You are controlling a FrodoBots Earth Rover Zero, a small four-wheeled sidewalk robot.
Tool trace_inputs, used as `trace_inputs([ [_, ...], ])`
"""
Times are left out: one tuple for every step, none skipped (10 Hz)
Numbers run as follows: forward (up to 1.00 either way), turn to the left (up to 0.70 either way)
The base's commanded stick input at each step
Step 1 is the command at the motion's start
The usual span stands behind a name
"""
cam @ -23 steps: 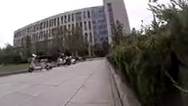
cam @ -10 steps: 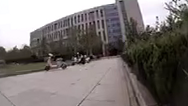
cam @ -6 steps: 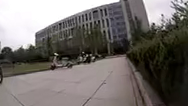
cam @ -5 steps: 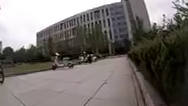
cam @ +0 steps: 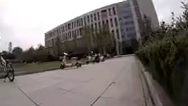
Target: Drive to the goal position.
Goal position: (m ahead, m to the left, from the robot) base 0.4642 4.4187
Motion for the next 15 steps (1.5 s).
trace_inputs([
  [0.00,0.45],
  [0.00,0.45],
  [0.00,0.45],
  [0.00,0.45],
  [0.00,0.45],
  [0.00,0.45],
  [0.00,0.45],
  [0.00,0.45],
  [0.00,0.45],
  [0.00,0.45],
  [0.00,0.45],
  [0.00,0.45],
  [0.00,0.45],
  [0.00,0.45],
  [0.00,0.45],
])
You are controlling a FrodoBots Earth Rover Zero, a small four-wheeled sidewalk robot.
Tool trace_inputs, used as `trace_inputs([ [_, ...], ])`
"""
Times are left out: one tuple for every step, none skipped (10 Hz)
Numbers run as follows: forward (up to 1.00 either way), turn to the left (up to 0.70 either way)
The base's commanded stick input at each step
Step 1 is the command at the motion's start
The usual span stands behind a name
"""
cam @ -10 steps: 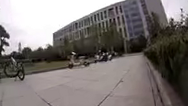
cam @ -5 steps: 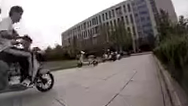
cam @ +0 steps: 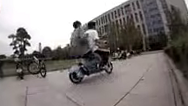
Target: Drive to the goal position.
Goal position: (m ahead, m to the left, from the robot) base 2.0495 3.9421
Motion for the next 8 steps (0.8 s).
trace_inputs([
  [0.00,0.45],
  [0.00,0.45],
  [0.00,0.45],
  [0.00,0.45],
  [0.00,0.45],
  [0.00,0.45],
  [0.00,0.45],
  [0.00,0.45],
])
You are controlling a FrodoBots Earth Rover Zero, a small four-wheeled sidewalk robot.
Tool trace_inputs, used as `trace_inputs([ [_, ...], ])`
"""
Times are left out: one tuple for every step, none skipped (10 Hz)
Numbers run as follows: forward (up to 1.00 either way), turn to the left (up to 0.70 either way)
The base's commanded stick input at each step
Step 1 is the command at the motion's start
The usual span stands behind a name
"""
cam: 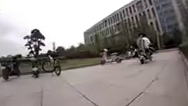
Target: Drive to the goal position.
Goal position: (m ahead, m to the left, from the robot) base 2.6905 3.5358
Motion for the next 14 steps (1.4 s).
trace_inputs([
  [0.00,0.45],
  [0.00,0.45],
  [0.00,0.45],
  [0.00,0.45],
  [0.00,0.45],
  [0.00,0.45],
  [0.00,0.45],
  [0.00,0.45],
  [0.00,0.45],
  [0.00,0.45],
  [0.00,0.45],
  [0.00,0.45],
  [0.00,0.45],
  [0.00,0.45],
])
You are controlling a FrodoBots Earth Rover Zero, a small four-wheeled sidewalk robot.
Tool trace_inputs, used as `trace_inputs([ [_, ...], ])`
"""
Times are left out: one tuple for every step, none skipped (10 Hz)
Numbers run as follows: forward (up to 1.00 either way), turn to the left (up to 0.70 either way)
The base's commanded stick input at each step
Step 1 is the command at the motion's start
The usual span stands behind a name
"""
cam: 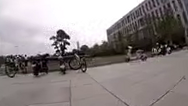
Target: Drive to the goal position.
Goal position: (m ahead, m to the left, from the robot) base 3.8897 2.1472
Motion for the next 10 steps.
trace_inputs([
  [0.00,0.45],
  [0.00,0.45],
  [0.00,0.45],
  [0.00,0.45],
  [0.00,0.45],
  [0.00,0.45],
  [0.00,0.45],
  [0.00,0.45],
  [0.00,0.45],
  [0.00,0.45],
])
